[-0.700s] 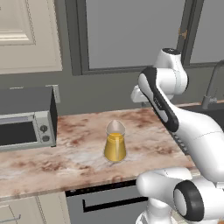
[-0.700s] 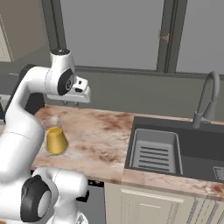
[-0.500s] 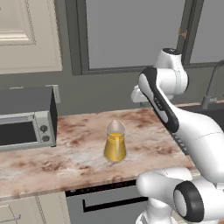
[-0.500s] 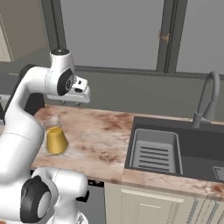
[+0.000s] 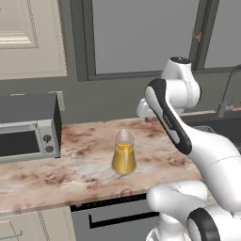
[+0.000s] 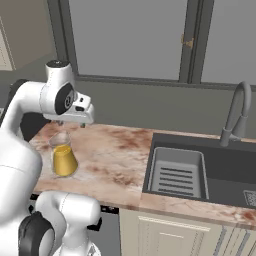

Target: Place the pitcher and cup on the dining counter for serving.

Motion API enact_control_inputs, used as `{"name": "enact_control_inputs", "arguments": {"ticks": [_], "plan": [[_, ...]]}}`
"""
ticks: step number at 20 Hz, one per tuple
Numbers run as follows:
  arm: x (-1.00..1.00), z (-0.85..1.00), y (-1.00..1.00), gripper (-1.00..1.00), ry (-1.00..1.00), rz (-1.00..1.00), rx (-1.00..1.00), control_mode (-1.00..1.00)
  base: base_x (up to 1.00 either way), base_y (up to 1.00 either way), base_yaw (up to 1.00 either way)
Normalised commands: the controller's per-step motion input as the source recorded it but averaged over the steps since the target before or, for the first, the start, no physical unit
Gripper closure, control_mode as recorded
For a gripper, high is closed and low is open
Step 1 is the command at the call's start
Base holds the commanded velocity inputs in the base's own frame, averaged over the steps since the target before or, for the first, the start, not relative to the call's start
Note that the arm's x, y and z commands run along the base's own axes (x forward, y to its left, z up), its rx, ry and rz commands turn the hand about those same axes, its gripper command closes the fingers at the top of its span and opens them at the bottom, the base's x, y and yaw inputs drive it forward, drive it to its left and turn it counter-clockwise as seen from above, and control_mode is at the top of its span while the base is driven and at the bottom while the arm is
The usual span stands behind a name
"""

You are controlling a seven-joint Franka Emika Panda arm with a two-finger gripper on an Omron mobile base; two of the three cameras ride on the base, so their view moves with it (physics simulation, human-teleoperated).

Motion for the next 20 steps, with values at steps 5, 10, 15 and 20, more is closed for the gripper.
{"name": "enact_control_inputs", "arguments": {"ticks": [5,10,15,20], "plan": [[-0.34,-0.65,0.87,-1.0,0.0,0.0,-0.01,-1.0,0.0,0.0,0.0],[-0.02,-0.61,0.75,-1.0,0.0,-0.07,0.0,-1.0,0.0,0.0,0.0],[0.24,-0.48,0.42,-1.0,0.0,-0.07,-0.02,-1.0,0.0,0.0,0.0],[0.25,-0.55,0.2,-1.0,0.0,-0.08,-0.04,-1.0,0.0,0.0,0.0]]}}
